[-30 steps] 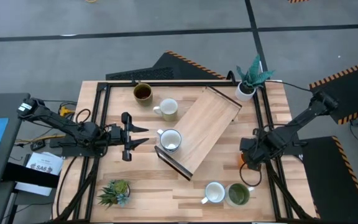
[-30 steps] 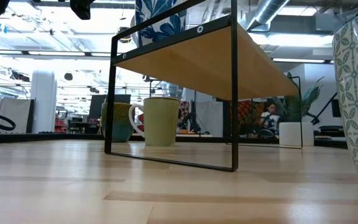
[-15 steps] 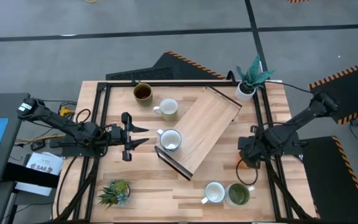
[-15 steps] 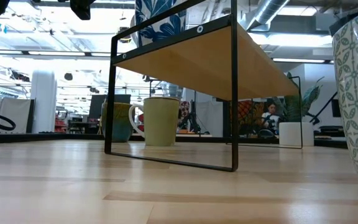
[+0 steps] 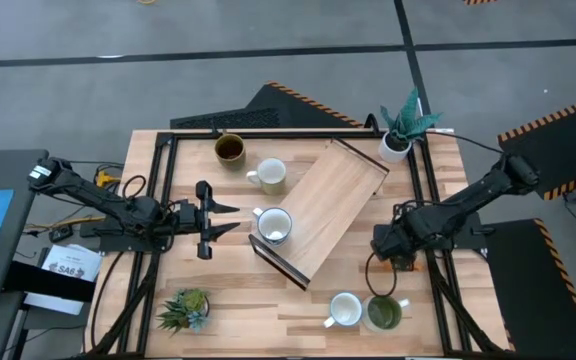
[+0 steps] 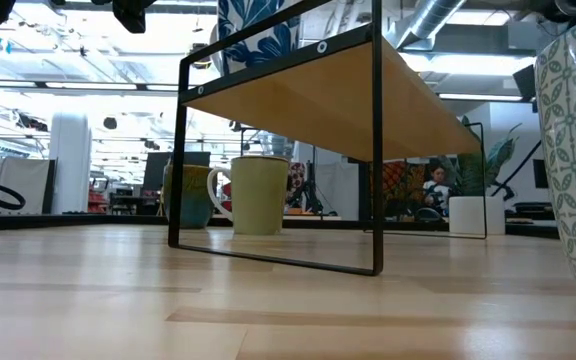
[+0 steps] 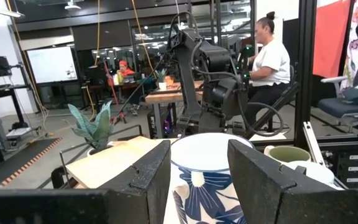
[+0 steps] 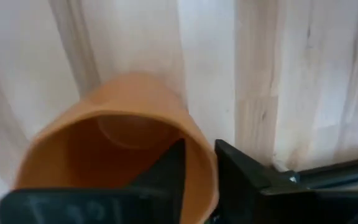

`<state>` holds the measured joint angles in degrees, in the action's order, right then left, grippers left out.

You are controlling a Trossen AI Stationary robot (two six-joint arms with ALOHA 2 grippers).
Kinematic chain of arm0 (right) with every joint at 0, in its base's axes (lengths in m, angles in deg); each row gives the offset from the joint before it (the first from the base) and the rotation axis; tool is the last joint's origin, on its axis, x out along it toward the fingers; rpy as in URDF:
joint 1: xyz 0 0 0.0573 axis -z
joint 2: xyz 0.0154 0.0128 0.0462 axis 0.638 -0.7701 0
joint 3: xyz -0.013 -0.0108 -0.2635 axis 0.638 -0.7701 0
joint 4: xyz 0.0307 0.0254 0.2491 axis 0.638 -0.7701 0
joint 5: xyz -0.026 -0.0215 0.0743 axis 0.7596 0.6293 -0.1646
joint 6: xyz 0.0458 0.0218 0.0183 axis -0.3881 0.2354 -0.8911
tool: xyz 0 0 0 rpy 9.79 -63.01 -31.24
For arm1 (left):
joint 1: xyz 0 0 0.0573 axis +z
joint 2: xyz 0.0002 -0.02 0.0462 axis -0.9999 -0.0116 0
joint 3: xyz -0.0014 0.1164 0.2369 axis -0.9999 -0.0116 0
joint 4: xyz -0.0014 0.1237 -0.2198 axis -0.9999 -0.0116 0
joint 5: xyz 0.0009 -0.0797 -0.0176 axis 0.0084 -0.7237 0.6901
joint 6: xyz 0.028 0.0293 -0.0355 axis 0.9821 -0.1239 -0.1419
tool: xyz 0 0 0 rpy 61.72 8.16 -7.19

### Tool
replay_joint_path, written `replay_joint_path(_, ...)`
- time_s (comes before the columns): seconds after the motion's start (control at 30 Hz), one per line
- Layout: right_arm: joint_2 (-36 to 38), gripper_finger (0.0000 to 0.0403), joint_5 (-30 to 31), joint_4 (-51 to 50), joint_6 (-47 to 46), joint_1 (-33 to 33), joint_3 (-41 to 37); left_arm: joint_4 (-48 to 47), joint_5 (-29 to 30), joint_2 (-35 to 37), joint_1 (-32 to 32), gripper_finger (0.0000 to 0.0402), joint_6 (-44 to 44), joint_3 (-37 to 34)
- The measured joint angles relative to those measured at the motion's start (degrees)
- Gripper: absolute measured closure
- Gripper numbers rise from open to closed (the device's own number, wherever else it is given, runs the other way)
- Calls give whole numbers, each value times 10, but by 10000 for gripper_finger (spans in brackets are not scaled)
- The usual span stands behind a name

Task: Place coffee mugs
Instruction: Put the orange mug on the shelf

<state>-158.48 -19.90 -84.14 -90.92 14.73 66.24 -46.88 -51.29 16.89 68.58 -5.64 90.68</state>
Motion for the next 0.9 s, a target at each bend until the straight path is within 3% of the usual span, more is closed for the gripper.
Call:
replay_joint_path(0.13,5,365,-30,-1,3,6,3,0,0,0,0,255,0,0)
replay_joint_path(0.27,26,365,-47,-5,-7,21,3,0,0,0,0,255,0,0)
replay_joint_path(0.4,43,365,-38,-62,-12,40,53,1,0,0,0,255,0,0)
replay_joint_path(0.6,28,365,-37,-130,-10,73,213,6,0,0,1,255,0,0)
replay_joint_path(0.9,-106,365,10,-132,76,80,510,6,0,0,9,255,0,0)
